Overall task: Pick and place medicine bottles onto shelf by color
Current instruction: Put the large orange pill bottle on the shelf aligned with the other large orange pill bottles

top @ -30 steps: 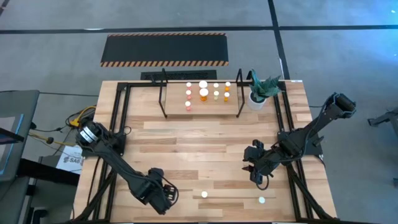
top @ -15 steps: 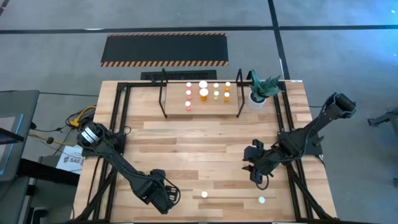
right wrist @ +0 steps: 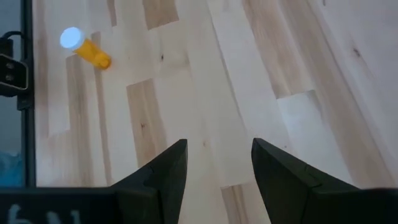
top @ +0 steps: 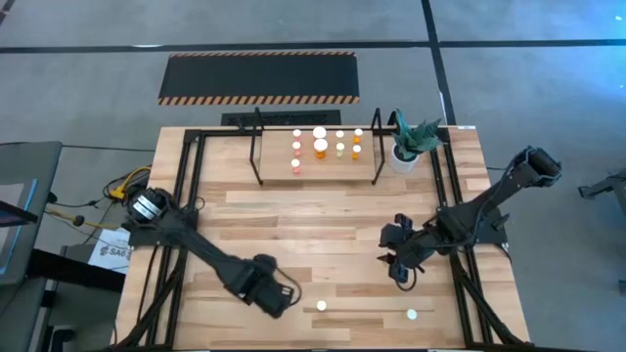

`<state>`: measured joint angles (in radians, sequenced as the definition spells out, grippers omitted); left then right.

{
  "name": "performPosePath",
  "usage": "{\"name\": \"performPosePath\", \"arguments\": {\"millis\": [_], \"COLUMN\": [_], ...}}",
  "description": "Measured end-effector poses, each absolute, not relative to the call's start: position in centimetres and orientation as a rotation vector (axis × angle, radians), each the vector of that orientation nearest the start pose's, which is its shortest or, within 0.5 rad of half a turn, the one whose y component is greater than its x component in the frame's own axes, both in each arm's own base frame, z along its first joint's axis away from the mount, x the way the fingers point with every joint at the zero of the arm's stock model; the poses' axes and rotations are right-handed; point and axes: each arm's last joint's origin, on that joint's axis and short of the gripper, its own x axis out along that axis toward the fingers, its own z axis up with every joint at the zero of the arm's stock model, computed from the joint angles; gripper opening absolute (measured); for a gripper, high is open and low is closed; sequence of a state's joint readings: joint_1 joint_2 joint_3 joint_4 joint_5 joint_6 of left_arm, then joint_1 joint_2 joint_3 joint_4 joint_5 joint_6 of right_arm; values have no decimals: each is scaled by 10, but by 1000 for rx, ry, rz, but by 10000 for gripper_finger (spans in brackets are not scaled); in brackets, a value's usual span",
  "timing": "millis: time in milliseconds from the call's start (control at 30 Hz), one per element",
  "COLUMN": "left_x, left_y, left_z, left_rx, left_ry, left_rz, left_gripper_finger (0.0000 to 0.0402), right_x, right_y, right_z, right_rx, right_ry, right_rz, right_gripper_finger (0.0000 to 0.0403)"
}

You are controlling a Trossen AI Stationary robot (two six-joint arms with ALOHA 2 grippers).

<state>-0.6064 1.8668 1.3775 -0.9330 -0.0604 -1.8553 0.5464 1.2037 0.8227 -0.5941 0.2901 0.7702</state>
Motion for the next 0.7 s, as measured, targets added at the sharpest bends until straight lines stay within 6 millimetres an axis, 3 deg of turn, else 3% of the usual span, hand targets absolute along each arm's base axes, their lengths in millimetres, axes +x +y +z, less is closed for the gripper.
{"name": "performPosePath", "arguments": {"millis": [200, 467, 700], "left_x": [327, 369, 384], "left_y": [-164, -81, -8], "left_z": [216, 240, 257], "left_rx": [-929, -736, -626], "left_ry": [1178, 1110, 1091], "left_rz": [730, 618, 545], "left_gripper_finger": [191, 194, 194], "right_x": [203, 209, 215], "right_y": [105, 93, 77], "right_z": [235, 235, 235], "right_rx": [324, 350, 384], "right_ry": [909, 901, 888], "right_rz": [-144, -195, -266], "right_gripper_finger": [200, 200, 200]}}
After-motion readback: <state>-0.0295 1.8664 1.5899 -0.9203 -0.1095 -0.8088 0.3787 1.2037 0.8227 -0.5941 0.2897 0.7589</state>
